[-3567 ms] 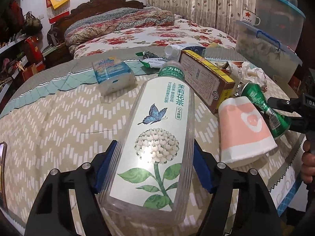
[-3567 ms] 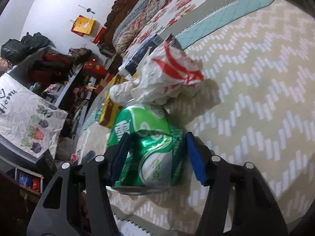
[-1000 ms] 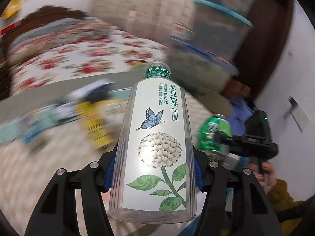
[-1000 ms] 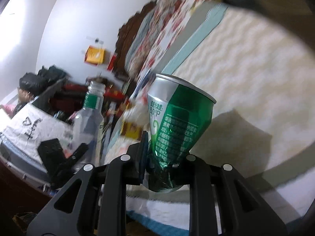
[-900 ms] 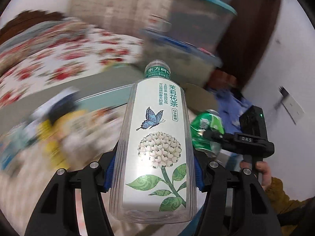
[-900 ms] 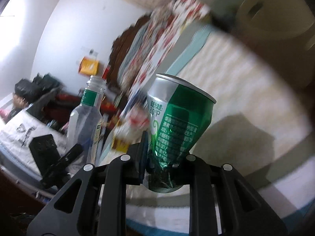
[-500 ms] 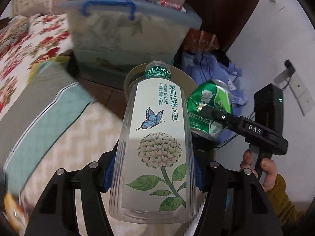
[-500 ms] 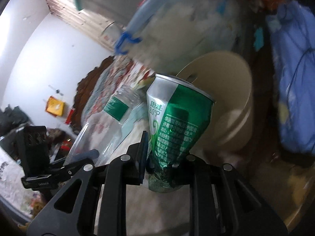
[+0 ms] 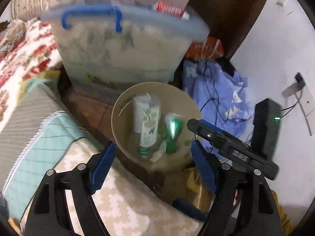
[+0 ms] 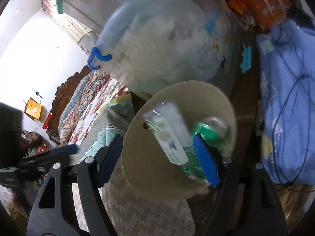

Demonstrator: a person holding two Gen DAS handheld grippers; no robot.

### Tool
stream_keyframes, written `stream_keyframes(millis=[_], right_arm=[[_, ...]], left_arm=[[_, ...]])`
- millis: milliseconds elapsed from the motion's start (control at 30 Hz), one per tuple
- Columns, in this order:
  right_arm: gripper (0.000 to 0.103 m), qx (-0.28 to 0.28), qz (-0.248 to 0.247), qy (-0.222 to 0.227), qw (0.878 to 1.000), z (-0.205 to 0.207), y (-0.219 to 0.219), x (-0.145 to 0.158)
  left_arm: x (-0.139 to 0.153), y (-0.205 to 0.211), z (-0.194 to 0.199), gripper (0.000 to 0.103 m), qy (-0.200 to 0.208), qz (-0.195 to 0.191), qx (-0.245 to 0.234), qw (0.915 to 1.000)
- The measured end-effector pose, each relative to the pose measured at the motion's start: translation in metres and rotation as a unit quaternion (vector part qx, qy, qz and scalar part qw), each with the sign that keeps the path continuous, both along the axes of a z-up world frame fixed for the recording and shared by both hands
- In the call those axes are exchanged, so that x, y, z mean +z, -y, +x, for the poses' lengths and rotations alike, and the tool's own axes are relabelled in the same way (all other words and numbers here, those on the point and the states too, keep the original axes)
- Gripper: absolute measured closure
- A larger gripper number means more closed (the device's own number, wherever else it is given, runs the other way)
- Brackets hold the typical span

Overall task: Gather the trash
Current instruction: 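Carry the can and bottle to the beige wastebasket and release both, then grasp the snack wrapper with the right tool while the left tool grasps the white bag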

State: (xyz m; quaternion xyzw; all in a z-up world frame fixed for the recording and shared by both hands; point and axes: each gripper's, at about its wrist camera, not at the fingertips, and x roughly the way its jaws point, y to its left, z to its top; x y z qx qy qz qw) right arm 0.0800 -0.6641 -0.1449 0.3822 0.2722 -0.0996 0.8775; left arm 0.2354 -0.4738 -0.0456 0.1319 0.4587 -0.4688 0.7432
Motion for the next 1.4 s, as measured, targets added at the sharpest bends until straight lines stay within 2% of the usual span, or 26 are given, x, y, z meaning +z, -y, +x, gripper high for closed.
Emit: stream_keyframes(millis=[67,133,233,367,467,533,667,767,867,900,933,967,1100,1167,1300,1400], right_arm=[[0.028,0.001,-0.005,0.011,1.000,-0.005,-0.008,0.009],[0.028,0.014,-0.011,0.024,1.000,-0.010,-0.023,0.021],[0.030,0.046,-0.015,0.041,0.998,-0.014,-0.048,0.037],[0.040,0.117,-0.002,0.059,0.991,-0.003,-0.095,0.053],[0.043,0.175,0.028,0.059,0.982,0.018,-0.136,0.053],[0.044,0.217,0.043,0.047,0.974,0.038,-0.173,0.050],[0.043,0.284,0.062,0.018,0.957,0.076,-0.242,0.039],[0.041,0.321,0.069,-0.008,0.944,0.101,-0.291,0.030],[0.039,0.350,0.037,-0.029,0.936,0.117,-0.333,0.023],[0.042,0.361,0.026,-0.042,0.931,0.119,-0.346,0.021],[0.051,0.376,0.022,-0.050,0.925,0.117,-0.355,0.018],[0.051,0.385,0.020,-0.054,0.921,0.112,-0.359,0.017],[0.052,0.404,-0.013,-0.049,0.913,0.062,-0.365,0.018],[0.052,0.406,-0.034,-0.047,0.912,0.036,-0.364,0.018],[0.048,0.392,-0.076,-0.038,0.916,-0.011,-0.355,0.023],[0.033,0.375,-0.105,-0.036,0.920,-0.028,-0.358,0.026]], left_arm=[[0.022,-0.031,-0.009,0.028,0.004,-0.029,0.002,0.9996],[0.048,-0.079,-0.021,0.028,0.021,-0.057,0.012,0.9981],[0.075,-0.149,-0.034,0.028,0.050,-0.077,0.039,0.9950],[0.099,-0.267,-0.044,0.028,0.093,-0.082,0.126,0.9842],[0.092,-0.347,-0.049,0.029,0.102,-0.065,0.206,0.9710],[0.081,-0.381,-0.052,0.030,0.082,-0.066,0.238,0.9655],[0.040,-0.440,-0.063,0.031,0.042,-0.058,0.294,0.9531],[0.018,-0.463,-0.071,0.031,0.018,-0.058,0.306,0.9500],[0.000,-0.476,-0.081,0.030,0.008,-0.044,0.310,0.9498],[-0.004,-0.479,-0.083,0.030,0.007,-0.041,0.310,0.9498],[-0.007,-0.483,-0.085,0.030,0.007,-0.040,0.309,0.9502],[-0.009,-0.487,-0.088,0.030,0.007,-0.043,0.307,0.9507],[-0.005,-0.488,-0.086,0.030,0.011,-0.061,0.291,0.9546],[-0.002,-0.480,-0.083,0.030,0.016,-0.066,0.274,0.9593],[0.001,-0.461,-0.075,0.030,0.022,-0.073,0.251,0.9649],[-0.002,-0.455,-0.072,0.030,0.021,-0.071,0.251,0.9653]])
